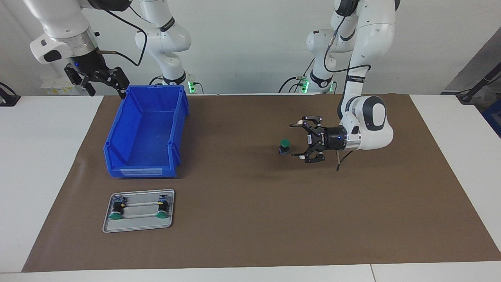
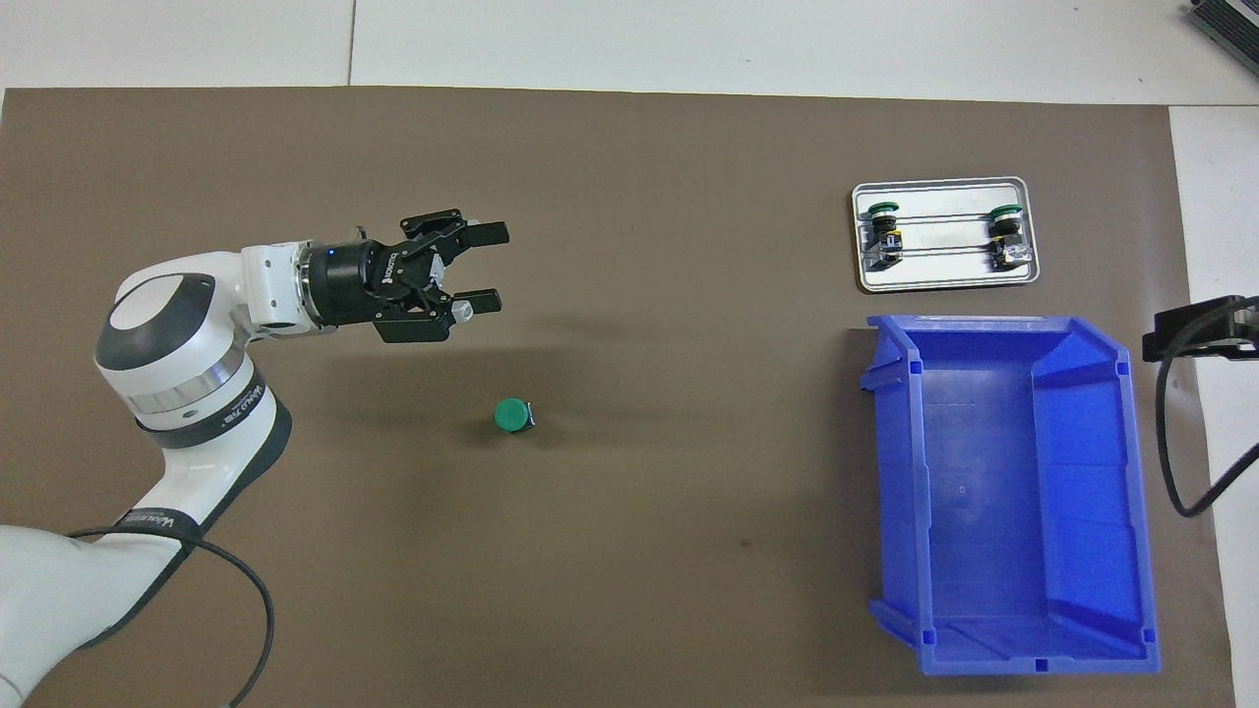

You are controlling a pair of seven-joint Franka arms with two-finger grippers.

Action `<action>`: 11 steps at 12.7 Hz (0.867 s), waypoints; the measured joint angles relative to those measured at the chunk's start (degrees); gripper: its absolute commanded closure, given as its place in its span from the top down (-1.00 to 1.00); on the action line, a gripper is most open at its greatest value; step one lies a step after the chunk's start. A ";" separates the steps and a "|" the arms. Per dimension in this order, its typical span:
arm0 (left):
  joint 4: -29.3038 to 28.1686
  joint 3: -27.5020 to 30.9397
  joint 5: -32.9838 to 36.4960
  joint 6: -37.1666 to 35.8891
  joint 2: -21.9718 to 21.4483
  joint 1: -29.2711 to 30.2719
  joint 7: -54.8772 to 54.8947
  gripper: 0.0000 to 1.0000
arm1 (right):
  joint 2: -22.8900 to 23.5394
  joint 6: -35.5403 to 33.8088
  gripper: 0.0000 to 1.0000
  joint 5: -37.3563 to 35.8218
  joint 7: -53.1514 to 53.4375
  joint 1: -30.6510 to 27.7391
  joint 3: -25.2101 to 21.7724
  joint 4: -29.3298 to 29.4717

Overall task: Place and press button with both arms
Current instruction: 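Open the left gripper and withdraw it away from the button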

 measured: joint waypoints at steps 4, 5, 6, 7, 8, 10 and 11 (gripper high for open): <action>10.09 -1.19 17.96 9.06 -4.35 -0.13 -25.84 1.00 | 0.00 -0.63 1.00 0.38 0.02 -0.08 -0.02 0.16; 11.98 -1.66 22.19 9.64 -5.82 -0.38 -32.16 1.00 | 0.00 -0.64 1.00 0.38 0.02 -0.08 -0.02 0.16; 13.09 -1.97 27.45 9.91 -7.31 -0.85 -38.02 1.00 | 0.00 -0.67 1.00 0.38 0.02 -0.08 -0.02 0.16; 13.84 -2.15 34.64 10.03 -8.74 -1.44 -43.64 1.00 | 0.00 -0.68 1.00 0.38 0.02 -0.08 -0.02 0.16; 14.46 -2.25 42.09 10.06 -10.16 -1.97 -49.14 1.00 | 0.00 -0.70 1.00 0.38 0.02 -0.09 -0.03 0.16; 15.46 -2.37 56.97 10.26 -13.60 -3.51 -62.27 1.00 | 0.00 -0.71 1.00 0.38 0.02 -0.09 -0.03 0.16; 16.04 -2.48 63.40 10.24 -15.28 -4.19 -68.71 1.00 | 0.00 -0.71 1.00 0.38 0.02 -0.09 -0.03 0.16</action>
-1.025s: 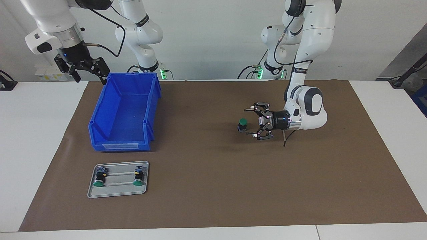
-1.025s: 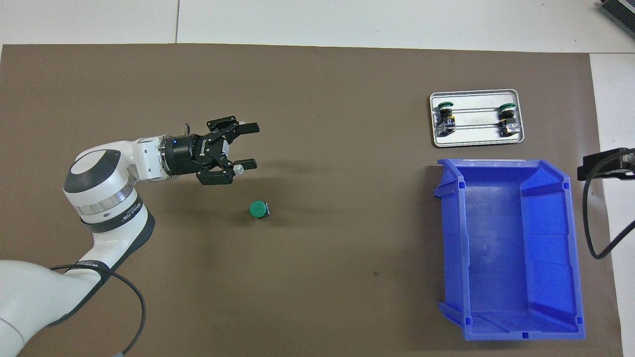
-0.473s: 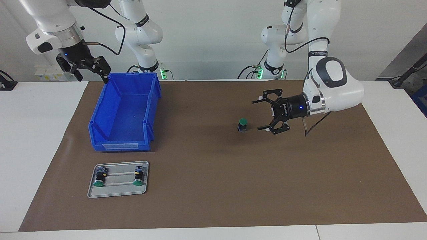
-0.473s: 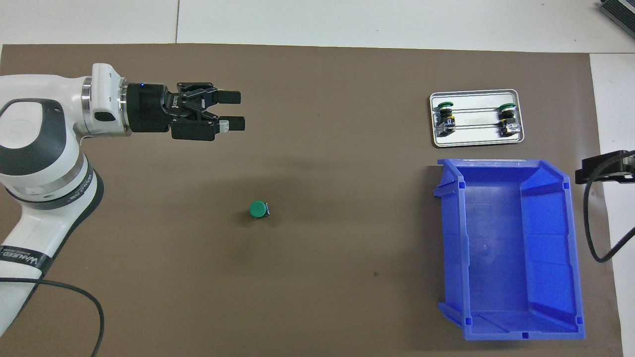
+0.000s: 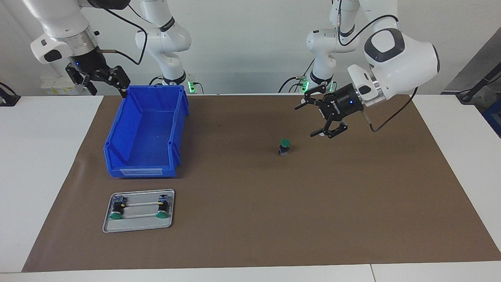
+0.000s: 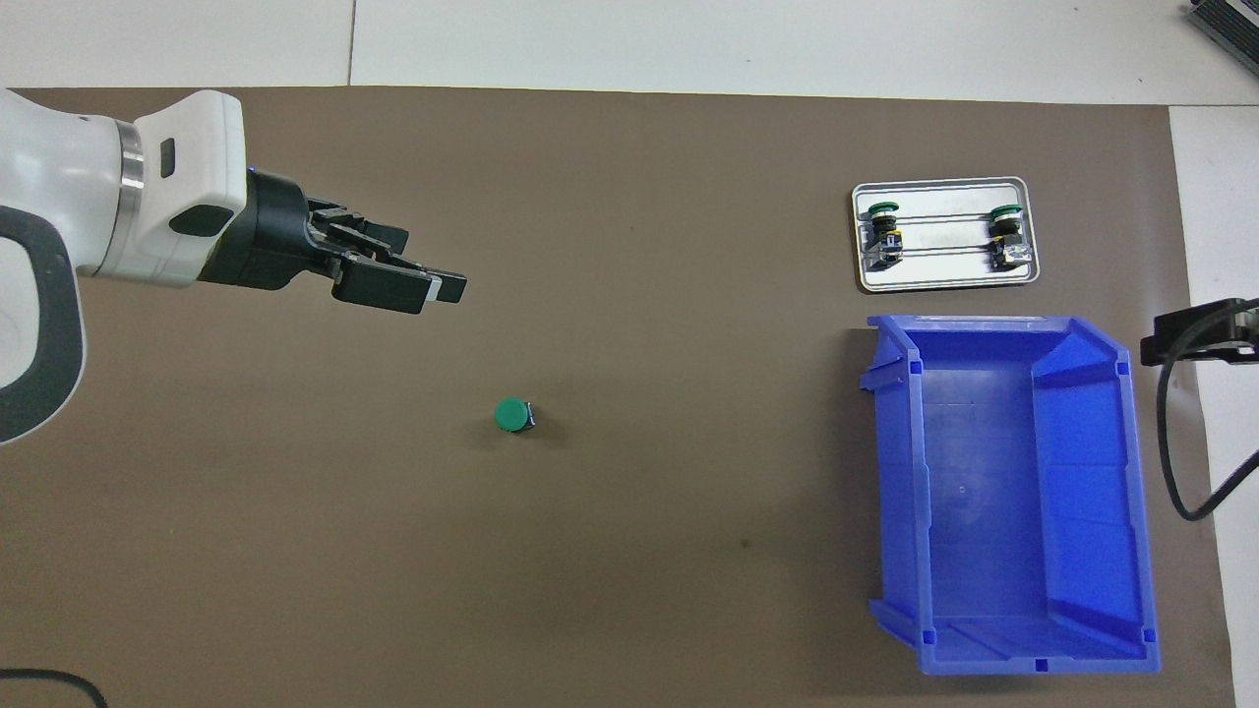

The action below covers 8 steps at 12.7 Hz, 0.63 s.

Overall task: Place and press button with both arms
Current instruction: 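Open the left gripper and withdraw it away from the button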

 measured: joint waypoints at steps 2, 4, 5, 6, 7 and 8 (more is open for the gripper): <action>0.52 -0.08 11.59 -1.46 -2.82 -1.05 -9.97 1.00 | 0.00 0.00 1.00 0.00 0.00 0.00 0.00 0.00; 0.52 0.00 24.24 -6.55 -4.33 -1.17 -15.34 1.00 | 0.00 0.00 1.00 0.00 0.00 0.00 0.00 0.00; 0.51 0.26 29.86 -9.55 -4.75 -1.14 -17.49 1.00 | 0.00 0.00 1.00 0.00 0.00 0.00 0.00 0.00; 0.52 0.74 33.38 -12.31 -5.15 -1.01 -19.86 1.00 | 0.00 0.00 1.00 0.00 0.00 0.00 0.00 0.00; 0.53 1.45 35.09 -14.78 -5.65 -0.54 -21.83 1.00 | 0.00 0.00 1.00 0.00 0.00 0.00 0.00 0.00; 0.52 2.21 35.69 -16.43 -6.16 0.57 -22.58 1.00 | 0.00 0.00 1.00 0.00 0.00 0.00 0.00 0.00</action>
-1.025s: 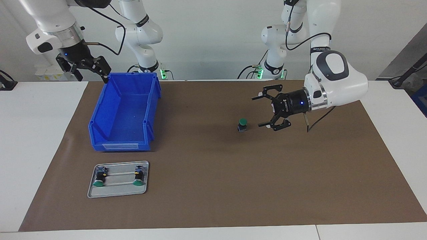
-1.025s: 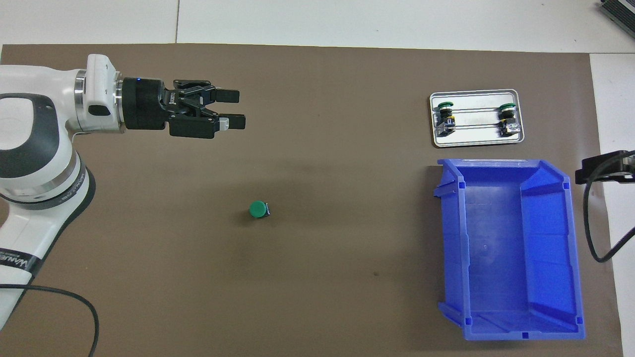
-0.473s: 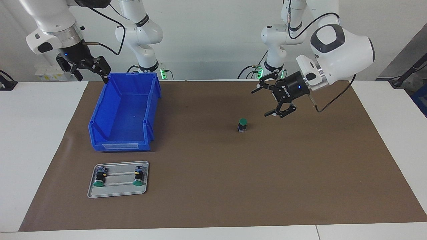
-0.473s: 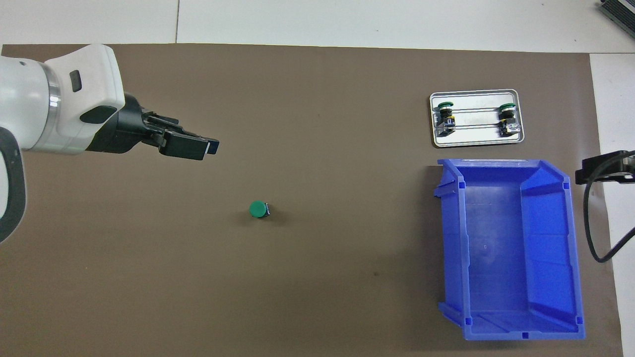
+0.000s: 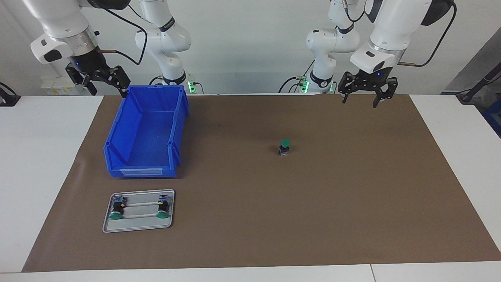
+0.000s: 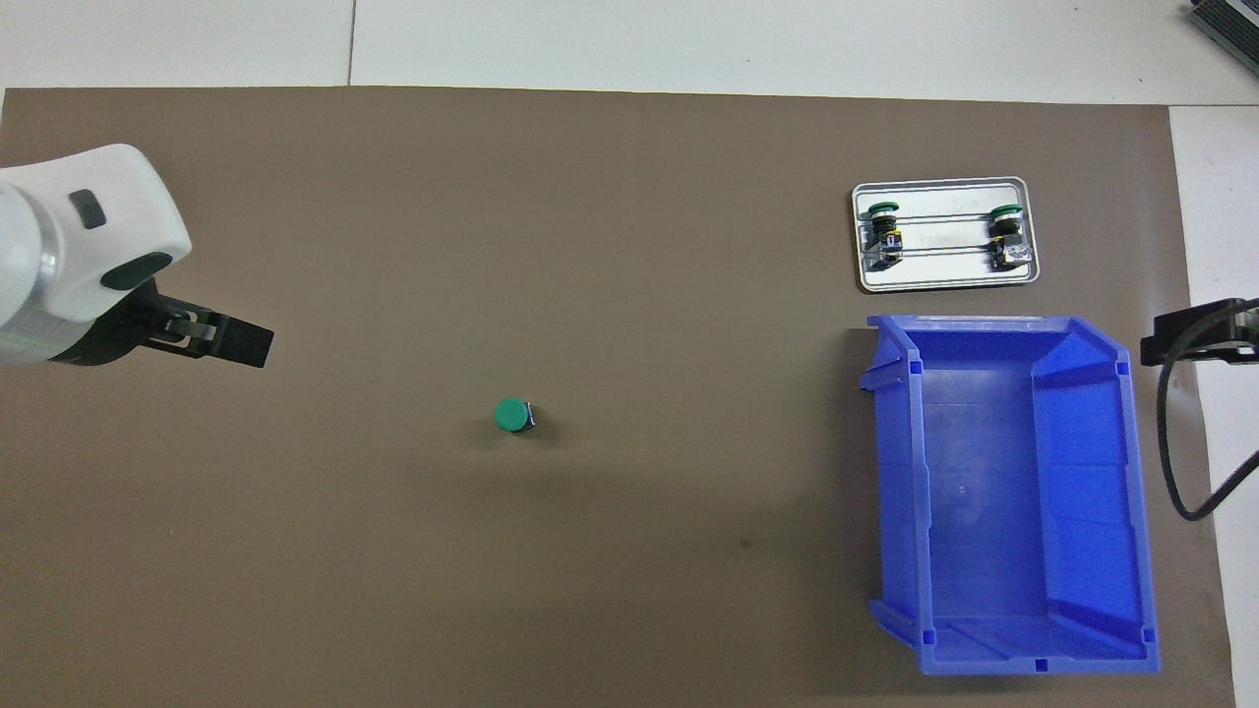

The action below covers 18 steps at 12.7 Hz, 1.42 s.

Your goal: Place and press button with both arms

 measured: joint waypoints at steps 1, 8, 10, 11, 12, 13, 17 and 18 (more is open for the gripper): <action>-0.04 0.58 0.11 -0.72 -0.36 1.35 -0.04 1.00 | 0.00 0.00 1.00 0.00 0.00 0.00 0.00 0.00; -0.36 0.93 -4.42 0.80 -0.54 4.17 -8.21 1.00 | 0.00 0.00 1.00 0.00 0.00 -0.01 0.00 0.00; -0.63 0.99 -7.44 1.29 -0.54 5.87 -8.69 1.00 | 0.00 0.00 1.00 0.00 0.00 -0.01 -0.01 0.00; -0.76 1.00 -7.85 1.45 -0.54 6.29 -8.69 1.00 | 0.00 0.00 1.00 0.00 0.00 -0.01 -0.01 0.00; -0.88 0.98 -7.97 1.60 -0.54 6.34 -8.69 1.00 | 0.00 0.00 1.00 0.00 0.00 -0.01 -0.01 0.00; -1.11 0.80 -7.98 1.88 -0.55 6.30 -8.69 0.83 | 0.00 0.00 1.00 0.00 0.00 -0.01 -0.01 0.00; -4.69 -0.57 -5.70 5.02 -0.85 2.20 -10.19 -0.48 | 0.00 0.00 1.00 0.00 0.00 -0.01 -0.01 0.00; -5.38 -0.72 -4.50 5.64 -0.79 -0.46 -13.14 -0.62 | 0.00 0.00 1.00 0.00 0.00 -0.01 -0.01 0.00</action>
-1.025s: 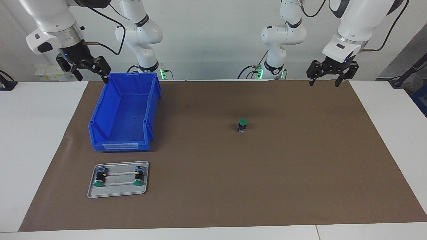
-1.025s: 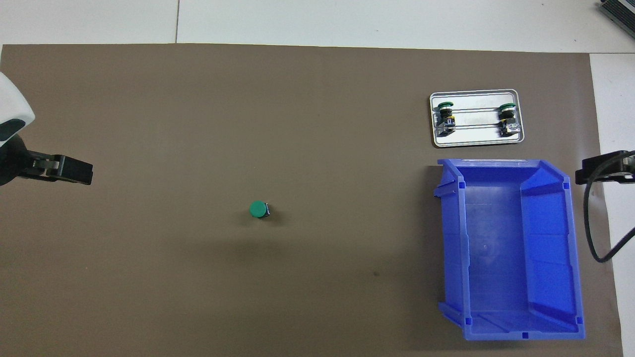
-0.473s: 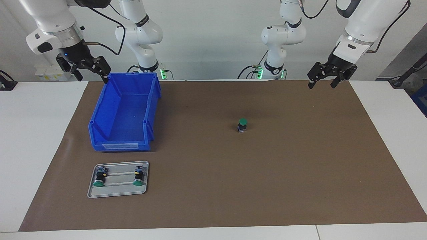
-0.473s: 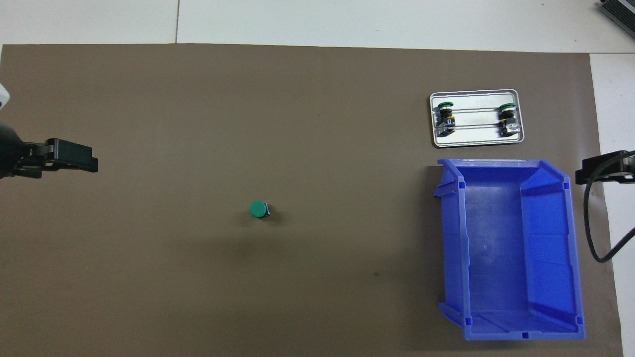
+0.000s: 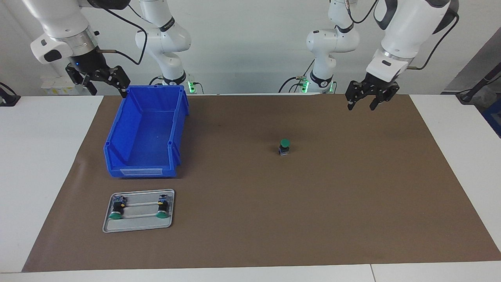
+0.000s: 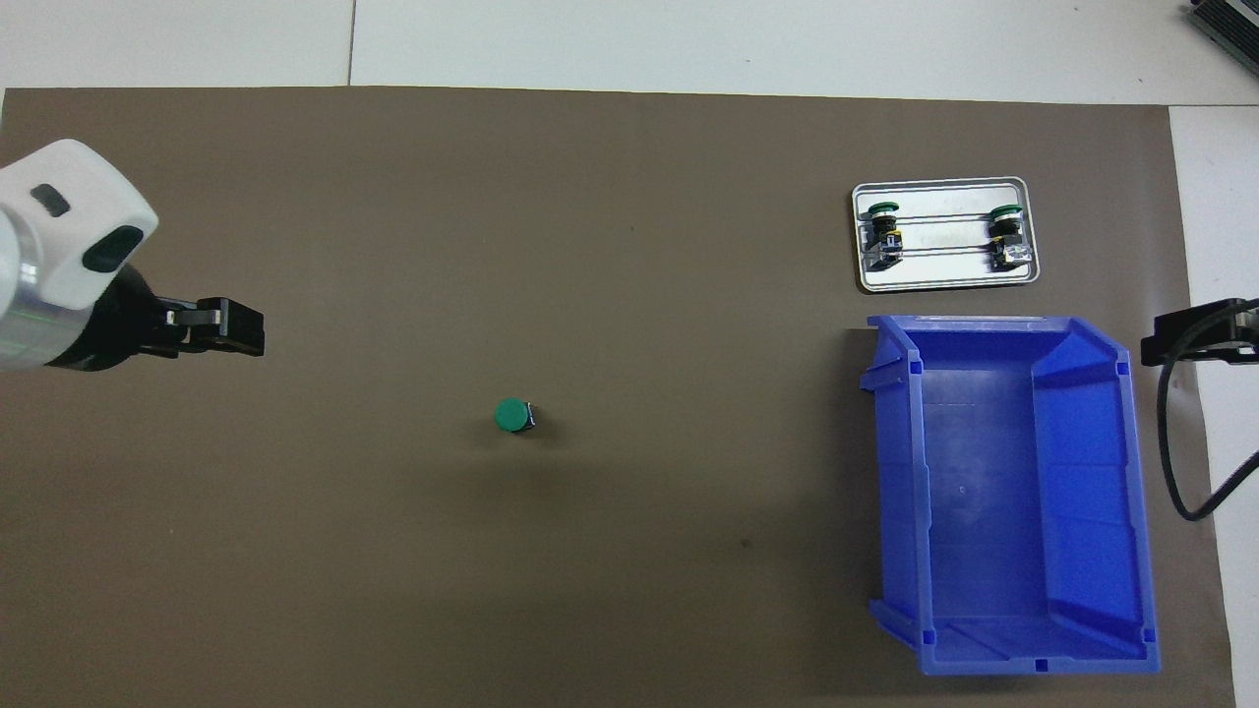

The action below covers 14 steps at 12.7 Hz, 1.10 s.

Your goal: Place and press button with both arms

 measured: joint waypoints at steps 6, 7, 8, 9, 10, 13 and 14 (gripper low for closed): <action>-6.25 -0.58 3.55 17.16 8.84 -15.41 -18.82 -1.00 | 0.00 0.00 1.00 0.00 0.00 -0.01 -0.01 0.00; -9.55 -0.56 3.58 23.67 10.38 -15.99 -19.44 -1.00 | 0.00 0.00 1.00 0.00 0.00 -0.01 -0.01 0.00; -12.91 -0.56 3.58 28.94 11.52 -16.10 -19.62 -1.00 | 0.00 0.00 1.00 0.00 0.00 -0.01 -0.01 0.00; -15.34 -0.49 3.58 31.96 12.60 -16.10 -19.63 -1.00 | 0.00 0.00 1.00 0.00 0.00 -0.01 -0.01 0.00; -16.54 -0.51 3.58 33.26 13.55 -16.16 -19.63 -1.00 | 0.00 0.00 1.00 0.00 0.00 -0.01 -0.01 0.00; -16.84 -0.52 3.58 33.24 14.12 -16.46 -19.63 -1.00 | 0.00 0.00 1.00 0.00 0.00 -0.01 -0.01 0.00; -16.83 -0.53 3.58 33.08 14.07 -16.62 -19.68 -1.00 | 0.00 0.00 1.00 0.00 0.00 -0.02 -0.01 0.00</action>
